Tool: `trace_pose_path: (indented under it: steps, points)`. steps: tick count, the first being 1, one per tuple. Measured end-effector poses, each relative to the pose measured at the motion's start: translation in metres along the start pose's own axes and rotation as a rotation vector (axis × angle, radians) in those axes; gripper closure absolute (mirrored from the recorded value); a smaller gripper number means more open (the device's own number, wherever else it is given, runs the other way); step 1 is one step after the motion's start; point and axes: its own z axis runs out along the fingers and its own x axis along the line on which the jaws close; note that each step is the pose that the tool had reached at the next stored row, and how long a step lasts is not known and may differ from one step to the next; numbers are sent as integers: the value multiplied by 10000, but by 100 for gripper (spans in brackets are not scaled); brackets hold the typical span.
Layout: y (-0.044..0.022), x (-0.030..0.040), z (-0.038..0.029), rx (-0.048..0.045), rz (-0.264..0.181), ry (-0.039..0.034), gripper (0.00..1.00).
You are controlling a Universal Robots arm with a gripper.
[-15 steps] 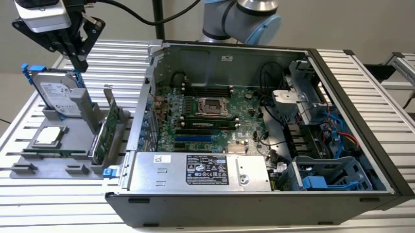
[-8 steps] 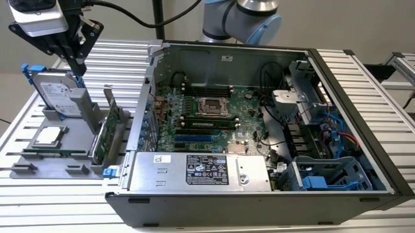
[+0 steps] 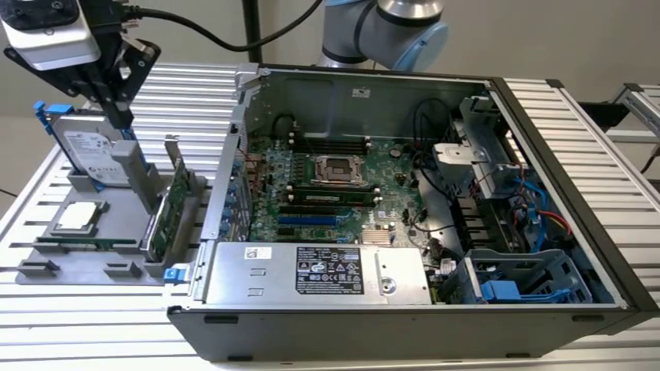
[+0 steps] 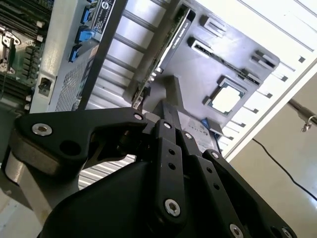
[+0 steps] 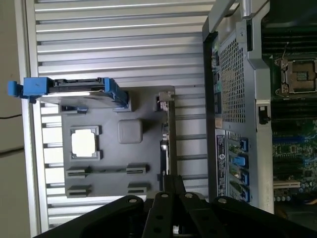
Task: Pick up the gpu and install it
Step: 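Pick up the gpu and move the gpu toward the slot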
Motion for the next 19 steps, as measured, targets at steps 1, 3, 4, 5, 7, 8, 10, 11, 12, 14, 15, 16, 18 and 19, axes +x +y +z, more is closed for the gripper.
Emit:
trace_pose_path:
  steps: [1, 3, 4, 5, 7, 8, 10, 11, 12, 14, 15, 16, 18, 19]
  points:
    - [-17, -1, -1, 0, 3, -1, 100]
    - [-53, -4, -2, 0, 8, 0, 100]
    - [-71, -5, -3, 0, 11, 0, 100]
    - [-88, -7, -4, 1, 12, 0, 100]
    - [-120, -9, -4, 0, 15, -1, 100]
    - [-135, -10, -5, 0, 16, -1, 100]
    - [-163, -12, -6, 0, 17, -1, 100]
    - [-176, -13, -6, 0, 18, -1, 100]
    - [-189, -14, -7, 0, 19, -1, 100]
    - [-218, -16, -8, 1, 19, -1, 100]
    - [-233, -17, -8, 1, 19, -1, 100]
    - [-247, -18, -9, 1, 19, -1, 100]
    - [-276, -20, -10, 0, 19, -1, 100]
    - [-289, -21, -10, 0, 18, -1, 100]
